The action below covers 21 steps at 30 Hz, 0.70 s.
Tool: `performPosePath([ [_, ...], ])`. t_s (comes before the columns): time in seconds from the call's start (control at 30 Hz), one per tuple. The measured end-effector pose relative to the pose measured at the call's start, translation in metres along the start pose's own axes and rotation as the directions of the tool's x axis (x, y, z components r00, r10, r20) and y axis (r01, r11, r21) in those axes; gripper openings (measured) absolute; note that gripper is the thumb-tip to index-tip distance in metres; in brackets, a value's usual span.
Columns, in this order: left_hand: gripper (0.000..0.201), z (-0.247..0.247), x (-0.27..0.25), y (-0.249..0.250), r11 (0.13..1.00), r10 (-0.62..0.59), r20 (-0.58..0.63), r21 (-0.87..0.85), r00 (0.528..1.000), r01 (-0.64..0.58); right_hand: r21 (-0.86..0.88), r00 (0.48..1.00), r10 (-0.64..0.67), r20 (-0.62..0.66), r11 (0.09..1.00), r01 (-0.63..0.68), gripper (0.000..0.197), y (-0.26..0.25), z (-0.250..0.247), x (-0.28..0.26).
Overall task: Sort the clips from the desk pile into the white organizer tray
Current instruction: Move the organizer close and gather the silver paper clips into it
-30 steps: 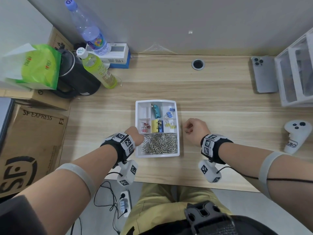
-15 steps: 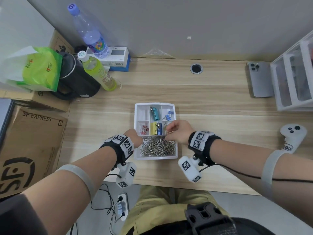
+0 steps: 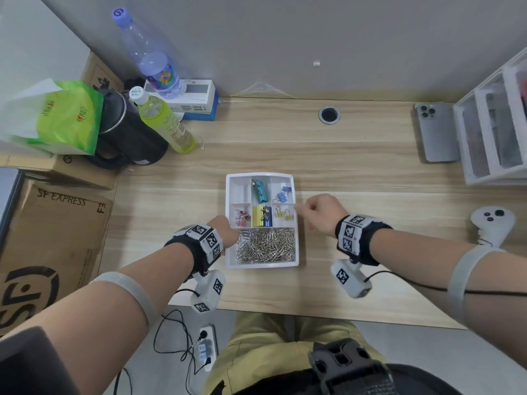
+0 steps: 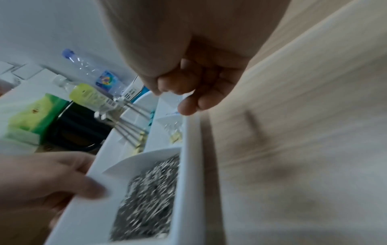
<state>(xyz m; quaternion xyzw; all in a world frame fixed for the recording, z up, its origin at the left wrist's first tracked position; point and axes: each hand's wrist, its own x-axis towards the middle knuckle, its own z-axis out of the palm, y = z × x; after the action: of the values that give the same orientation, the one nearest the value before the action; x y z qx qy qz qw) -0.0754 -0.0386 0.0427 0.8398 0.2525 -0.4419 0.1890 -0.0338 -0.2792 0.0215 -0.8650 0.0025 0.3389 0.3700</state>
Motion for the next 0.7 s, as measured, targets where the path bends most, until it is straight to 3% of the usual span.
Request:
performPosePath([
  [0.07,0.019,-0.002,0.002,0.002,0.999,0.015,-0.005,0.049,1.000,-0.015,-0.044,0.997,0.018,-0.078,0.999,-0.021,0.035,0.008,-0.016,0.009],
  [0.17,0.010,-0.006,0.008,0.009,0.985,0.070,-0.046,0.162,0.997,-0.062,-0.041,0.984,0.031,-0.178,0.998,-0.039,0.011,0.019,-0.033,0.021],
  [0.23,0.006,-0.009,0.013,0.015,0.962,0.126,-0.054,0.249,0.991,-0.109,-0.103,0.978,-0.012,-0.210,0.995,-0.010,0.023,0.025,-0.038,0.029],
  [0.33,0.019,-0.014,0.024,0.023,0.928,0.194,-0.043,0.332,0.980,-0.169,-0.228,0.980,-0.093,-0.174,0.972,0.052,0.038,0.030,-0.038,0.034],
  [0.43,0.025,-0.022,0.033,0.033,0.912,0.253,-0.074,0.352,0.965,-0.212,-0.321,0.989,-0.134,-0.068,0.941,0.106,0.022,0.034,-0.034,0.034],
  [0.47,0.034,-0.025,0.037,0.036,0.913,0.263,-0.102,0.347,0.960,-0.213,-0.343,0.988,-0.143,-0.058,0.932,0.115,0.013,0.035,-0.035,0.033],
  [0.6,0.045,-0.041,0.045,0.048,0.961,0.227,-0.270,0.220,0.936,-0.170,-0.390,0.991,-0.114,-0.067,0.918,0.079,0.014,0.032,-0.040,0.034],
  [0.7,0.075,-0.049,0.047,0.051,0.983,0.151,-0.427,0.160,0.892,-0.090,-0.395,0.993,-0.039,-0.107,0.919,-0.006,0.020,0.023,-0.043,0.041],
])
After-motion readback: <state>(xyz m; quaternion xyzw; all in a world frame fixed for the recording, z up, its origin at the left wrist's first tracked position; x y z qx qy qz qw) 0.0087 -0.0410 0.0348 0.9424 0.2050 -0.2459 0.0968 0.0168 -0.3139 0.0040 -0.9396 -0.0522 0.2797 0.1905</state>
